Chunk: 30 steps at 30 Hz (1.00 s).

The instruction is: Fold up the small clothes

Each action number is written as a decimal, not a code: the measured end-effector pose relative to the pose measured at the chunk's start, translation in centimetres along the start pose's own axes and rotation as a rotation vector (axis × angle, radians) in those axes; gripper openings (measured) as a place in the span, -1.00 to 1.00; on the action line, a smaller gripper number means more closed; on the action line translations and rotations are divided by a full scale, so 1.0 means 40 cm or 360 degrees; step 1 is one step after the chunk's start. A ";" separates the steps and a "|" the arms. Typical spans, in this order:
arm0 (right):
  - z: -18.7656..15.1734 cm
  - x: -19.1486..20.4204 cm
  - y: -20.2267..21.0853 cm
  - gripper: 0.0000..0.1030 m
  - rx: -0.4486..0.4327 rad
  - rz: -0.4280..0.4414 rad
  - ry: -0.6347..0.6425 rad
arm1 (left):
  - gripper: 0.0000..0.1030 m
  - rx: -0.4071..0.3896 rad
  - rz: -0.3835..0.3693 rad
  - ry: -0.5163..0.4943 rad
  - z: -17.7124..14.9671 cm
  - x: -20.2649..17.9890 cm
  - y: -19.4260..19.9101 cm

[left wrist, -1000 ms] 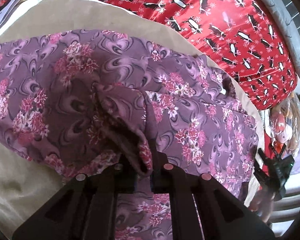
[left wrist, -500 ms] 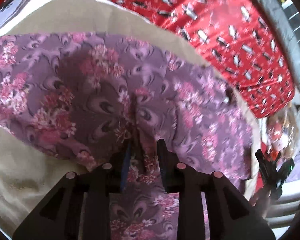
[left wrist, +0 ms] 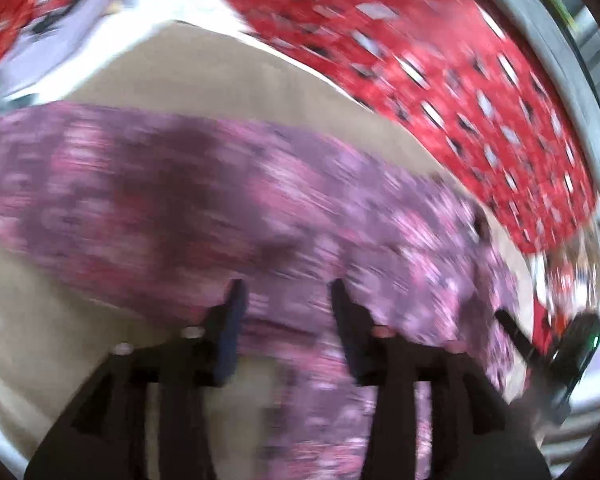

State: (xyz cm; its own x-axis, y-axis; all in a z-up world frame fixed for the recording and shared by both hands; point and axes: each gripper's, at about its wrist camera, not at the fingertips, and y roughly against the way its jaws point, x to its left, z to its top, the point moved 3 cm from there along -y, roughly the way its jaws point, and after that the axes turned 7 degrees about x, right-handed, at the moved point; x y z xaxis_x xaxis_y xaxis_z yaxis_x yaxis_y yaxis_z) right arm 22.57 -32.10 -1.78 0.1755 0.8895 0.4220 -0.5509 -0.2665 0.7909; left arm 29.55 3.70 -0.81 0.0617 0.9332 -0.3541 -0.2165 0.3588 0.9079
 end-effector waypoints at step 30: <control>-0.092 0.217 -0.143 -0.32 0.0121 0.0091 0.0170 | -0.92 -0.0297 -0.0169 0.0705 0.173 0.436 0.186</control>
State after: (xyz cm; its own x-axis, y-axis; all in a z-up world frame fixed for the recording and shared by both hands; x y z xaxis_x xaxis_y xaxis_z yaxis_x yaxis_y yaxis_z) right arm 24.25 -21.47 -4.29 0.0559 0.9054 0.4208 -0.4932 -0.3414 0.8001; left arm 35.75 22.80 1.34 -0.3186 0.7786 -0.5406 -0.4049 0.4039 0.8203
